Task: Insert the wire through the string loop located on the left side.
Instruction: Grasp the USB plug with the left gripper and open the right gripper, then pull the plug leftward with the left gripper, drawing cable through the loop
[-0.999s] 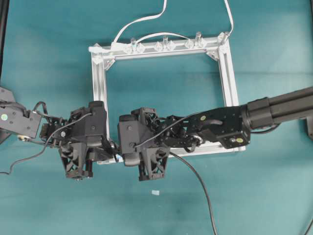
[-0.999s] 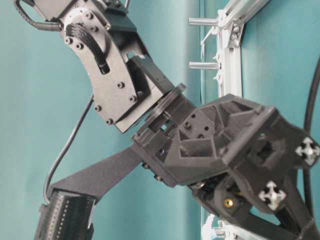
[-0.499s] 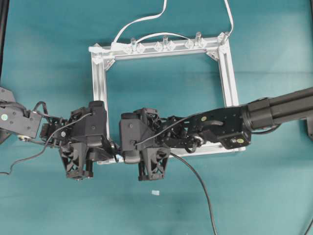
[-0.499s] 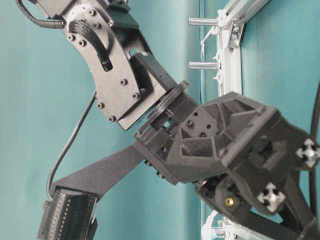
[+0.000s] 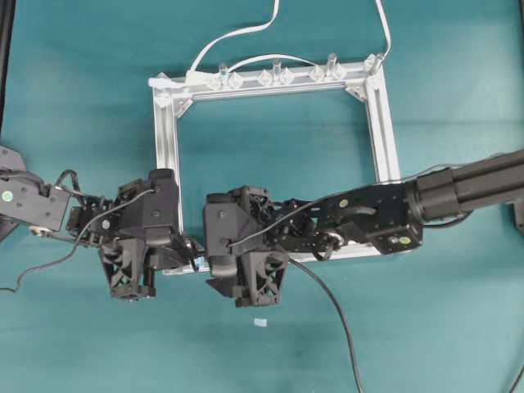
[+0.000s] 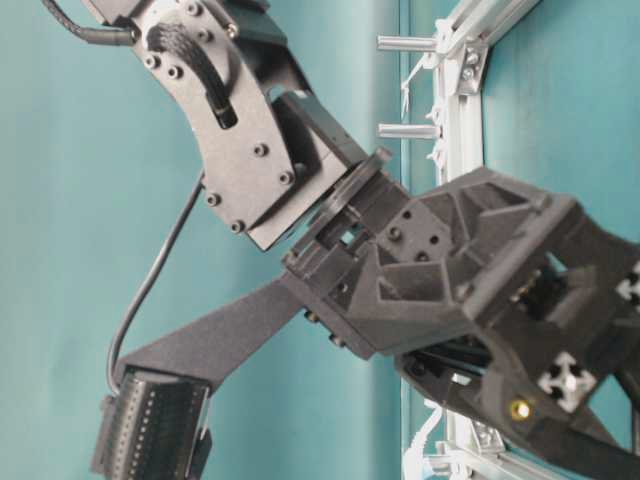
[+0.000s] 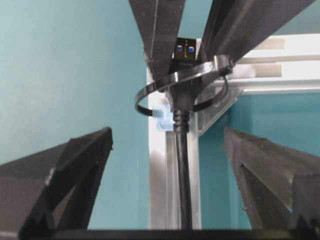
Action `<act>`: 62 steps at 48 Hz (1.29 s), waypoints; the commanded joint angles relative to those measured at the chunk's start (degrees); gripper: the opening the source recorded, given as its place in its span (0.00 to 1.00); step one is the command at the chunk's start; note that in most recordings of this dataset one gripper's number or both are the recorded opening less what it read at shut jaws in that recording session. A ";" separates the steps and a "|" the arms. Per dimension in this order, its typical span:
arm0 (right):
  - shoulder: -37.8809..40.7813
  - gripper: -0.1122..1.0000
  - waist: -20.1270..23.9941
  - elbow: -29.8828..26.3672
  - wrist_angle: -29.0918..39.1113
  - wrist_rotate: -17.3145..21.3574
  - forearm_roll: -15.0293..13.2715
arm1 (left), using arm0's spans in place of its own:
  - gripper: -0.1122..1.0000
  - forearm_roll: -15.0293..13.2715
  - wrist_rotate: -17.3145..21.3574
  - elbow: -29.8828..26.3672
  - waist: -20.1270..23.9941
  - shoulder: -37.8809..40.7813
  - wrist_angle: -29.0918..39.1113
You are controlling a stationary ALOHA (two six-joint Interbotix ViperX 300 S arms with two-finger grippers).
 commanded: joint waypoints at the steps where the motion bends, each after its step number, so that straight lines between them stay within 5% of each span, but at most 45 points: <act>1: -1.23 0.94 0.35 -0.53 -0.35 0.00 -0.09 | 0.29 0.18 -0.35 -0.97 0.00 -1.05 -0.26; 40: -1.23 0.93 0.53 -0.35 -0.35 0.00 -0.09 | 0.29 0.09 -0.44 2.55 -0.09 -6.15 3.69; 62: -1.23 0.93 0.53 -0.26 -0.35 0.00 -0.09 | 0.29 0.09 -0.53 7.47 -4.48 -12.48 8.00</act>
